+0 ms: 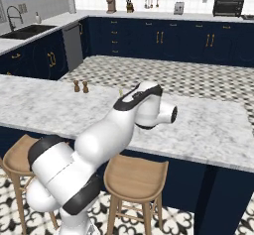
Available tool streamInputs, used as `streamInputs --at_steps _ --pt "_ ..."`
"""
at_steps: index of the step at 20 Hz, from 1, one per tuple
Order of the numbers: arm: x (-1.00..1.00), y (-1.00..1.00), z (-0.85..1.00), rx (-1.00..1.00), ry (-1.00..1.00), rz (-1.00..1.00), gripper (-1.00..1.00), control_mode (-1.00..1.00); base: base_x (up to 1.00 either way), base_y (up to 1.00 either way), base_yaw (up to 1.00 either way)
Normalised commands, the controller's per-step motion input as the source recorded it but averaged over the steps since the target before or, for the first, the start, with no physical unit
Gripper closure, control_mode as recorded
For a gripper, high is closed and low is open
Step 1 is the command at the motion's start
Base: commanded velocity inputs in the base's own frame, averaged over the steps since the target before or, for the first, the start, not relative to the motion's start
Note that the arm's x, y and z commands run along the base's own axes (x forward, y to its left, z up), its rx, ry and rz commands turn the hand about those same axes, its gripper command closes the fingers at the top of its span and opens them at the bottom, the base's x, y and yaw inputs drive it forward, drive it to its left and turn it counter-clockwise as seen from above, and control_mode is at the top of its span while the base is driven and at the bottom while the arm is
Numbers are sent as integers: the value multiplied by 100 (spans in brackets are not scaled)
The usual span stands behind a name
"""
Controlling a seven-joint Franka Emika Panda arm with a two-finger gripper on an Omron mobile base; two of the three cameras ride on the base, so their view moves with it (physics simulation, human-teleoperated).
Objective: Take a straw from the drawer in front and place it inside the glass cup on the dining counter.
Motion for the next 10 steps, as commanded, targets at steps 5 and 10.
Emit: streamInputs --at_steps 5,10 --pt "17 0 -25 -11 0 0 100 -100 0 0 0" --pt "39 0 -16 0 9 0 100 -100 0 0 0"
